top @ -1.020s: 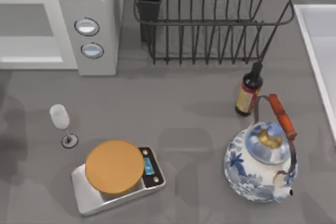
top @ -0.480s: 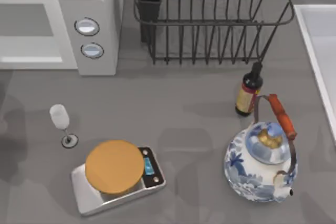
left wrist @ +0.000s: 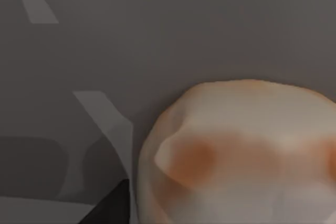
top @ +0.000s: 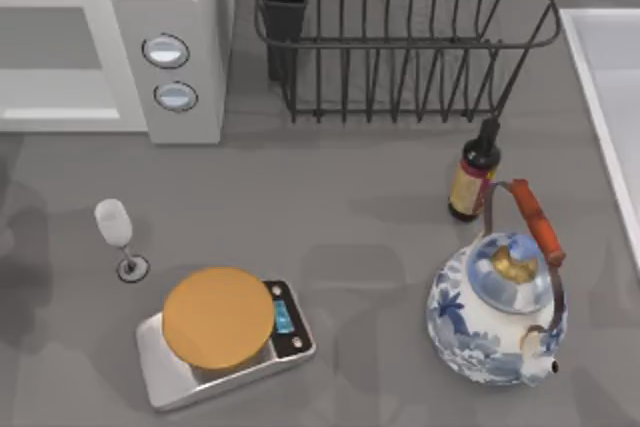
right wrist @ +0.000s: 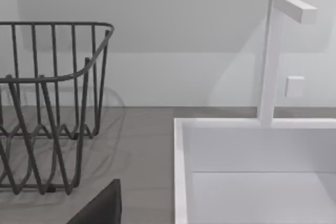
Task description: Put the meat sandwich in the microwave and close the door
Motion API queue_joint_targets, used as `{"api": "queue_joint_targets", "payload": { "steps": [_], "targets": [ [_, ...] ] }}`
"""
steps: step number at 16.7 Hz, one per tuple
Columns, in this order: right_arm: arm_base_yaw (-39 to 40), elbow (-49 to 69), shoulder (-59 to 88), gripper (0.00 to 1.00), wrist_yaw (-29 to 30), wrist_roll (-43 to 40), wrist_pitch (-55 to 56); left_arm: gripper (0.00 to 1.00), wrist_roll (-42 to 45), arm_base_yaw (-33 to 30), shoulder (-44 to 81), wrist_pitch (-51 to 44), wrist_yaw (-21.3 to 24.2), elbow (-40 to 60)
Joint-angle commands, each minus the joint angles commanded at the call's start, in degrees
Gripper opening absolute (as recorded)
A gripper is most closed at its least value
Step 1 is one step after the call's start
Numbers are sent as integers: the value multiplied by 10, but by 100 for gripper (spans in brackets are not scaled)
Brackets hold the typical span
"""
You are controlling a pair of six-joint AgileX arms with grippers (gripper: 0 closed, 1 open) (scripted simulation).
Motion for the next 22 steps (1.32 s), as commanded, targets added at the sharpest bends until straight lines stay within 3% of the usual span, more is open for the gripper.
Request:
{"api": "queue_joint_targets", "payload": {
  "steps": [2,3,10,22],
  "targets": [
    [0,0,0,100,0,0,0,2,0,0,0,0,0,0],
    [0,0,0,100,0,0,0,0,0,0,0,0,0,0],
    [0,0,0,100,0,0,0,0,0,0,0,0,0,0],
    [0,0,0,100,0,0,0,0,22,-23,-122,-193,-2,76]
  ]
}}
